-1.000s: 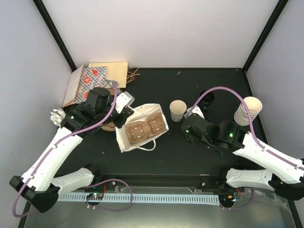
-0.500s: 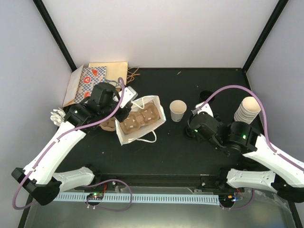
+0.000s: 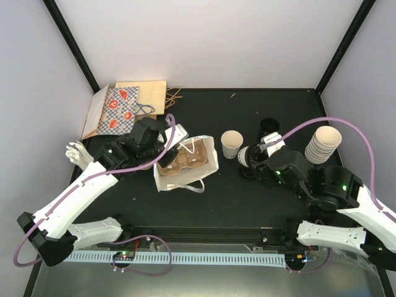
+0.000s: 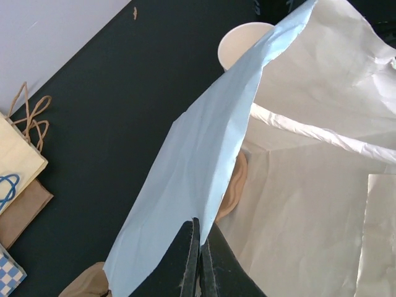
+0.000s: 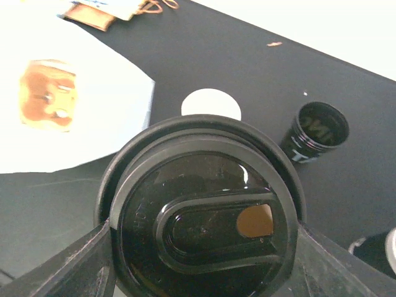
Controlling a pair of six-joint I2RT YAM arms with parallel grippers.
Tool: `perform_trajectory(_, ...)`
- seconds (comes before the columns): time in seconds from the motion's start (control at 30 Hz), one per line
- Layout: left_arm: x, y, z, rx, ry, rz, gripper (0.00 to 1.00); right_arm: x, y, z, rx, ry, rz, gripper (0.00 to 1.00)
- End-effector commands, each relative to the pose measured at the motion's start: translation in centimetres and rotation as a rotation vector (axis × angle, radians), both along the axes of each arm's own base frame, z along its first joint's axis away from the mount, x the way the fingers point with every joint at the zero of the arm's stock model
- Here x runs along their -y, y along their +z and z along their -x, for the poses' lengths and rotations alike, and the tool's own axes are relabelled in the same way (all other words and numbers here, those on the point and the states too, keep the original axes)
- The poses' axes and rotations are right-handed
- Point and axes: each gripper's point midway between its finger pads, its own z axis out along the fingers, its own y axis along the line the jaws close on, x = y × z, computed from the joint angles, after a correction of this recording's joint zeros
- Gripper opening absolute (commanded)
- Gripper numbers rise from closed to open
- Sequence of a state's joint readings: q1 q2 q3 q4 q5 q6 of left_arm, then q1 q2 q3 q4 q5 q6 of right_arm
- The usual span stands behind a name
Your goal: Pack the takeout coffee
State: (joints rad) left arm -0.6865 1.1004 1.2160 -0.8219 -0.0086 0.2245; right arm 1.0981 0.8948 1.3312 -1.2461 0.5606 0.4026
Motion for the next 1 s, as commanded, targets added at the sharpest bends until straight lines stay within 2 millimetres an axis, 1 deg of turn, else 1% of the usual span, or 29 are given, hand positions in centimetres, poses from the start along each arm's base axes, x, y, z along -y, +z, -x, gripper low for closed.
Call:
perform_trajectory(0.0,0.1,0.4,0.4,0.019,0.015,0.032,0.02,-1.7,3.0,1.0,0.039,0.128,-0.135,0.54)
perform_trajectory(0.1,0.3,0.6,0.7,0.013,0.008,0.043,0.02,-3.1,3.9,2.2,0.041,0.236,-0.202,0.54)
perform_trajectory(0.23,0.5,1.1,0.9,0.014,0.004,0.052,0.02,-5.3,4.8,3.6,0.041,0.38,-0.277,0.51)
perform_trajectory(0.37,0.7,1.2,1.1,0.01,0.001,0.058,0.02,-7.2,5.0,4.2,0.027,0.464,-0.294,0.49)
perform_trajectory(0.43,0.9,1.2,1.2,0.007,-0.002,0.063,0.02,-7.9,5.3,4.2,0.029,0.483,-0.304,0.49)
perform_trajectory(0.6,1.1,0.9,1.1,-0.006,-0.002,0.065,0.02,-9.0,6.3,4.7,0.046,0.54,-0.349,0.49)
perform_trajectory(0.77,1.4,0.9,1.2,-0.02,-0.007,0.074,0.02,-9.8,5.9,4.6,0.036,0.559,-0.341,0.49)
perform_trajectory(0.97,1.8,1.3,1.3,-0.023,-0.014,0.09,0.02,-10.5,5.4,4.4,0.03,0.564,-0.333,0.48)
